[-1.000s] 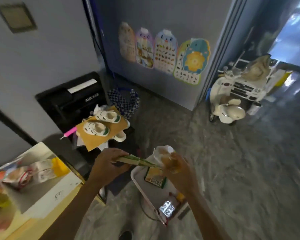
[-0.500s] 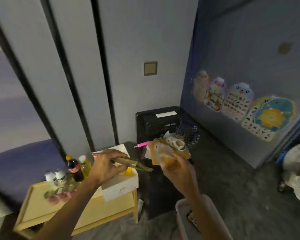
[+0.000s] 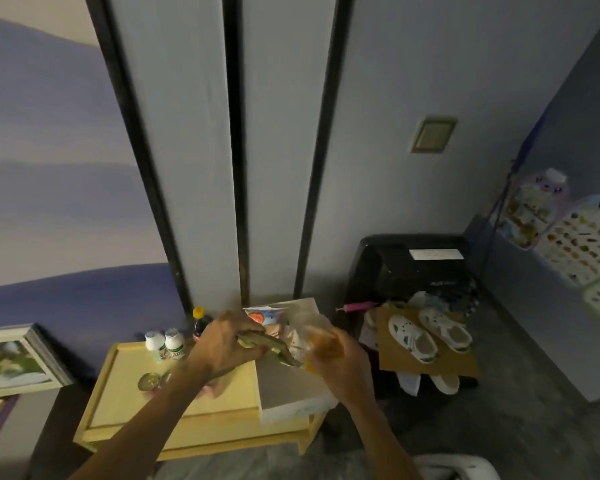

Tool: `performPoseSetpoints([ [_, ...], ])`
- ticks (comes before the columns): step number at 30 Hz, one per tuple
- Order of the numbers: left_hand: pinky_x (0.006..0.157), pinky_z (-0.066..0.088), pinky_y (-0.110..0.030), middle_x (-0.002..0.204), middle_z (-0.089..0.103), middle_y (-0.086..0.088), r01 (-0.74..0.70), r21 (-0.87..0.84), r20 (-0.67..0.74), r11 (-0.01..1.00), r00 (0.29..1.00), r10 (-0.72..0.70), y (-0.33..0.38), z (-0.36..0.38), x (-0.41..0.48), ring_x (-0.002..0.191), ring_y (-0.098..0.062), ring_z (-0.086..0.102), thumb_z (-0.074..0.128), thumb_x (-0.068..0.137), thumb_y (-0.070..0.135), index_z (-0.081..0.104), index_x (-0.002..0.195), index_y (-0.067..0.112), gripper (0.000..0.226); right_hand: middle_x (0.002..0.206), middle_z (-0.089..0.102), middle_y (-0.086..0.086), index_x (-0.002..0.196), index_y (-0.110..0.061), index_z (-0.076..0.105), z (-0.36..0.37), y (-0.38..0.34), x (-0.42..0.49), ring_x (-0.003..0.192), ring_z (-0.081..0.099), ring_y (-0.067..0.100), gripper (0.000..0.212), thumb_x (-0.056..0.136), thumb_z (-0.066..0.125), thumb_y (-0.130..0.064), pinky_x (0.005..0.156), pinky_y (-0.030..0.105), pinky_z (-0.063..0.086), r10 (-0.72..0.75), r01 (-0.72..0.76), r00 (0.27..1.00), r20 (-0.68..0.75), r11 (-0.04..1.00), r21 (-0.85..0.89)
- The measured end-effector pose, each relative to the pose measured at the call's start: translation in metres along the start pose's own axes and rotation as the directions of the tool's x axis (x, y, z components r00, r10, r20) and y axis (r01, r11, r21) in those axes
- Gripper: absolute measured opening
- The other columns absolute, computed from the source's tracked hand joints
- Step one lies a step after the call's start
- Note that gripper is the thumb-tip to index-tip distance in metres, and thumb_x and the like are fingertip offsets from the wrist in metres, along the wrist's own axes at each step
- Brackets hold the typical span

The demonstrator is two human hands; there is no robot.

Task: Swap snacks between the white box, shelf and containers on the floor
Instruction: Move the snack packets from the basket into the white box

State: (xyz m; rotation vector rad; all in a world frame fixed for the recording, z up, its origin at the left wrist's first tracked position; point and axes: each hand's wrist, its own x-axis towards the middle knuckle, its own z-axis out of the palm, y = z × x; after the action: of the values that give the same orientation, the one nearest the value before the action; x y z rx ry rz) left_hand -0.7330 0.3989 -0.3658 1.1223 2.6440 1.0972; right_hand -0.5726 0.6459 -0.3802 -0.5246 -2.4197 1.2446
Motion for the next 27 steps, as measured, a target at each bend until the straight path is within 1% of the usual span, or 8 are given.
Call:
performPoseSetpoints([
  [5, 0.079, 0.055, -0.029, 0.098, 0.075, 0.022, -0.041, 0.028, 0.161, 0.999, 0.986, 0.036, -0.008, 0.036, 0.029, 0.088, -0.002, 0.066, 0.083, 0.081, 0.050, 0.080, 0.104, 0.041, 0.025, 0.085, 0.072, -0.023, 0.106, -0.035, 0.070, 0.022, 0.030, 0.024, 0.087, 0.072, -0.003, 0.037, 0.089, 0.073, -0.067, 0.076, 0.013, 0.057, 0.111, -0.112, 0.989, 0.093, 0.994, 0.012],
  [7, 0.081, 0.057, -0.028, 0.103, 0.075, 0.021, -0.018, 0.040, 0.210, 0.999, 0.978, 0.009, -0.012, 0.053, 0.039, 0.091, -0.001, 0.066, 0.081, 0.080, 0.057, 0.079, 0.109, 0.041, 0.033, 0.086, 0.070, -0.030, 0.105, -0.037, 0.069, 0.031, 0.048, 0.035, 0.089, 0.070, -0.008, 0.024, 0.092, 0.076, -0.057, 0.077, 0.012, 0.056, 0.155, -0.157, 0.980, 0.124, 0.988, 0.004],
  [9, 0.083, 0.052, -0.021, 0.109, 0.074, 0.020, 0.004, 0.042, 0.238, 0.999, 0.971, -0.014, -0.015, 0.066, 0.047, 0.095, 0.001, 0.061, 0.077, 0.079, 0.062, 0.077, 0.115, 0.041, 0.042, 0.095, 0.067, -0.039, 0.105, -0.040, 0.066, 0.040, 0.064, 0.047, 0.090, 0.068, -0.010, 0.028, 0.090, 0.073, -0.064, 0.077, 0.009, 0.055, 0.173, -0.174, 0.966, 0.192, 0.985, -0.012],
  [12, 0.084, 0.048, -0.017, 0.109, 0.074, 0.021, 0.045, 0.051, 0.294, 0.998, 0.954, -0.058, -0.031, 0.087, 0.055, 0.094, 0.002, 0.057, 0.073, 0.079, 0.069, 0.076, 0.118, 0.044, 0.047, 0.091, 0.070, -0.027, 0.105, -0.049, 0.061, 0.053, 0.090, 0.062, 0.087, 0.069, -0.005, 0.031, 0.084, 0.081, -0.060, 0.083, 0.018, 0.058, 0.219, -0.216, 0.937, 0.272, 0.976, -0.040],
  [17, 0.081, 0.047, -0.023, 0.105, 0.075, 0.016, 0.179, 0.111, 0.373, 0.977, 0.904, -0.208, -0.062, 0.120, 0.062, 0.091, 0.001, 0.055, 0.080, 0.078, 0.065, 0.080, 0.111, 0.040, 0.041, 0.109, 0.073, -0.020, 0.115, -0.045, 0.063, 0.081, 0.133, 0.078, 0.100, 0.070, 0.000, 0.084, 0.052, 0.065, -0.100, 0.087, 0.024, 0.060, 0.243, -0.219, 0.873, 0.423, 0.970, -0.106],
  [21, 0.076, 0.038, -0.010, 0.096, 0.067, 0.025, 0.217, 0.109, 0.393, 0.970, 0.887, -0.242, -0.079, 0.139, 0.073, 0.092, 0.002, 0.054, 0.082, 0.079, 0.062, 0.081, 0.112, 0.040, 0.039, 0.126, 0.070, -0.013, 0.136, -0.035, 0.062, 0.094, 0.148, 0.089, 0.118, 0.066, 0.007, 0.071, 0.074, 0.094, -0.045, 0.101, 0.029, 0.057, 0.269, -0.247, 0.821, 0.504, 0.963, -0.110],
  [25, 0.081, 0.039, -0.009, 0.107, 0.062, 0.031, 0.240, 0.117, 0.431, 0.964, 0.862, -0.267, -0.092, 0.144, 0.071, 0.101, 0.007, 0.052, 0.083, 0.078, 0.064, 0.081, 0.110, 0.043, 0.039, 0.125, 0.064, -0.019, 0.139, -0.039, 0.053, 0.088, 0.152, 0.097, 0.116, 0.064, -0.001, 0.074, 0.077, 0.094, -0.036, 0.095, 0.013, 0.052, 0.252, -0.259, 0.814, 0.523, 0.964, -0.061],
  [27, 0.090, 0.044, -0.018, 0.124, 0.062, 0.028, 0.245, 0.127, 0.405, 0.961, 0.872, -0.276, -0.099, 0.140, 0.064, 0.110, 0.005, 0.053, 0.082, 0.073, 0.072, 0.078, 0.115, 0.046, 0.050, 0.131, 0.064, -0.019, 0.144, -0.040, 0.049, 0.079, 0.148, 0.101, 0.118, 0.063, -0.002, 0.081, 0.076, 0.093, -0.045, 0.098, 0.018, 0.055, 0.230, -0.263, 0.816, 0.530, 0.965, -0.013],
])
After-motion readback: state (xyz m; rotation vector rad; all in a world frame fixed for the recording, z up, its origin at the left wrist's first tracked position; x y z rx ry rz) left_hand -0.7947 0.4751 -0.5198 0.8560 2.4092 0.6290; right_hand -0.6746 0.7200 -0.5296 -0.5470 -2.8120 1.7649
